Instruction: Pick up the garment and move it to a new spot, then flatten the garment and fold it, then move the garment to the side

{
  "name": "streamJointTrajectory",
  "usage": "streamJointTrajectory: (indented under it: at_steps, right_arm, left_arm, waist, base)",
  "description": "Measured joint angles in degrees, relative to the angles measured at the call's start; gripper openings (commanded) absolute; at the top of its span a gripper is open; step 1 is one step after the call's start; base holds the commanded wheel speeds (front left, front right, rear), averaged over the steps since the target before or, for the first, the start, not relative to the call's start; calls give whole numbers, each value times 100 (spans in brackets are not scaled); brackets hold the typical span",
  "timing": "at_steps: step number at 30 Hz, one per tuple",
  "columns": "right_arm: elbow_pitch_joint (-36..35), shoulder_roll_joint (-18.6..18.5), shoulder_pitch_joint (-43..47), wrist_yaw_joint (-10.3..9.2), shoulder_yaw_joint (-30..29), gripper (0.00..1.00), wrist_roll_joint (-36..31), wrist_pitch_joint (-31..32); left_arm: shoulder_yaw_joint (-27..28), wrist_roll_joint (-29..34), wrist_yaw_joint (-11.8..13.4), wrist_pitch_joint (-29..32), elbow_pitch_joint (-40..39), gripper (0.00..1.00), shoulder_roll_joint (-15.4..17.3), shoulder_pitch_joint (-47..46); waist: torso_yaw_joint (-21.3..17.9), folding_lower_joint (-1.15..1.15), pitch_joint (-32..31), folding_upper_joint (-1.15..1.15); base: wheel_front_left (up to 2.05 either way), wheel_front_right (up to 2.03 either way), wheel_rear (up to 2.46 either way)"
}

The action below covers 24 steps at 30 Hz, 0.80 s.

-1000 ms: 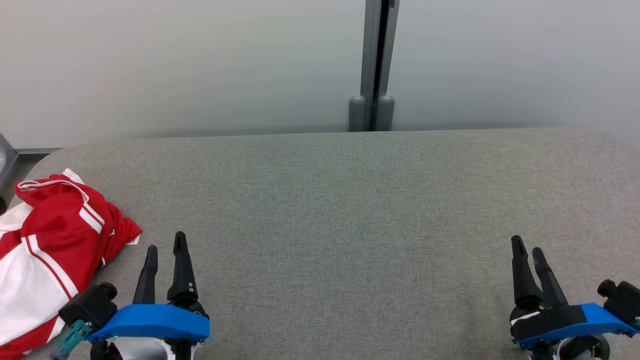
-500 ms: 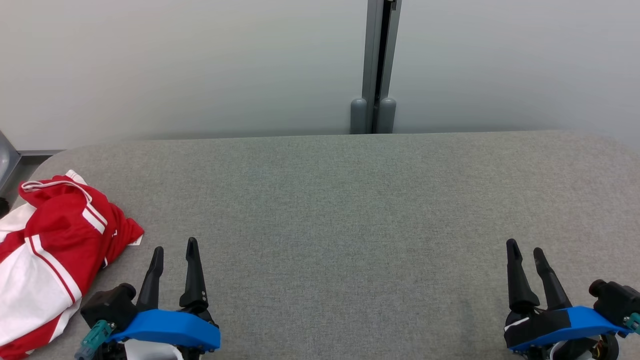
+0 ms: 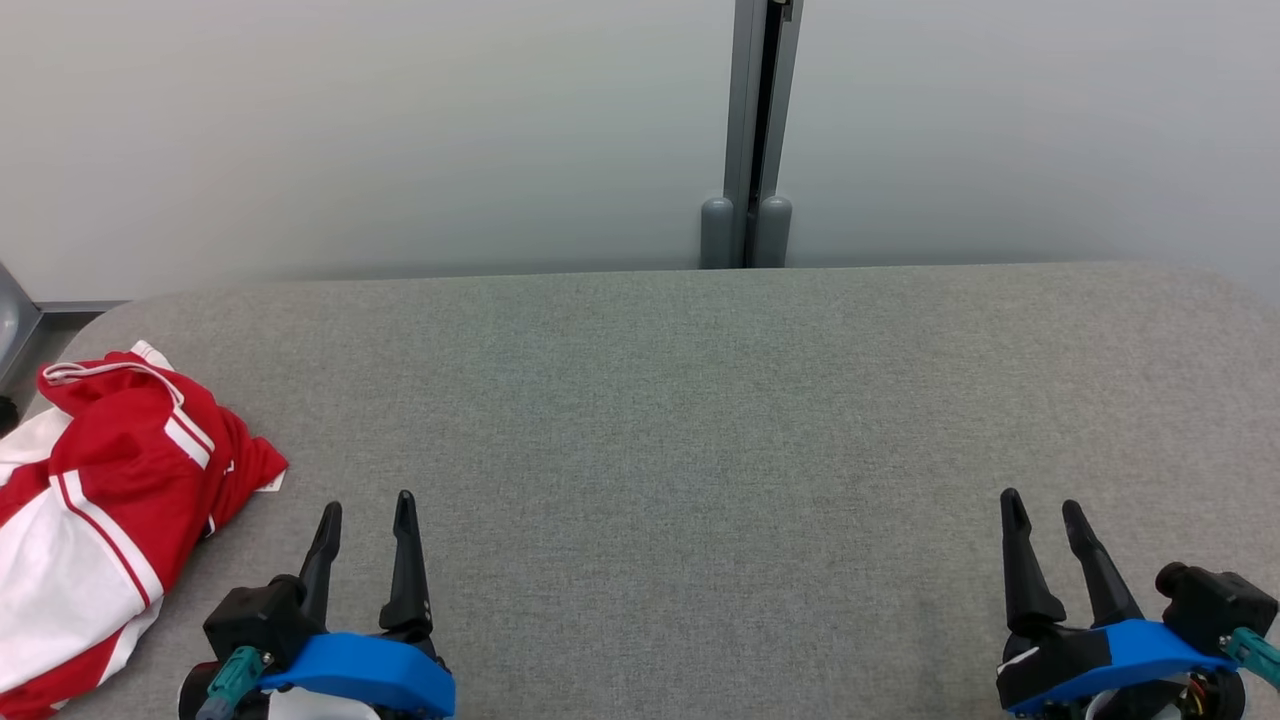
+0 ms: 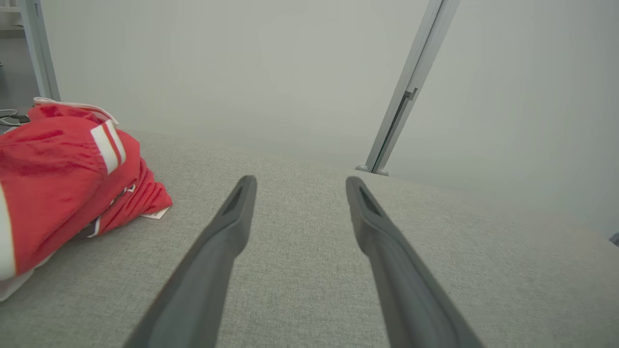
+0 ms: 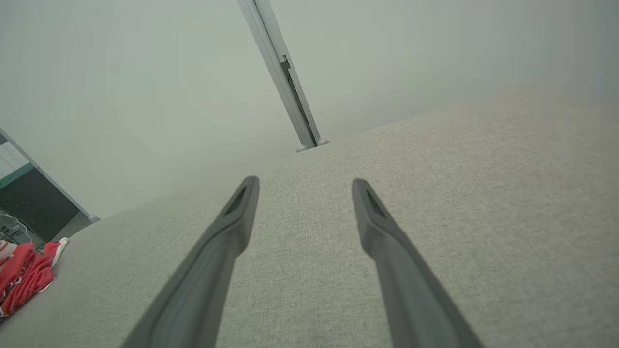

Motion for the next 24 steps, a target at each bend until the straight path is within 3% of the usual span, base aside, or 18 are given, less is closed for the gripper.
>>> streamJointTrajectory:
  at_steps: [24]
  right_arm:
    - [147, -11, -38, 2, 48, 100, -1020, -271]
  left_arm:
    - [-213, 834, 114, -276, 178, 100, 52, -65]
  waist:
    - [-29, 0, 6, 0]
  base:
    - [0, 0, 0]
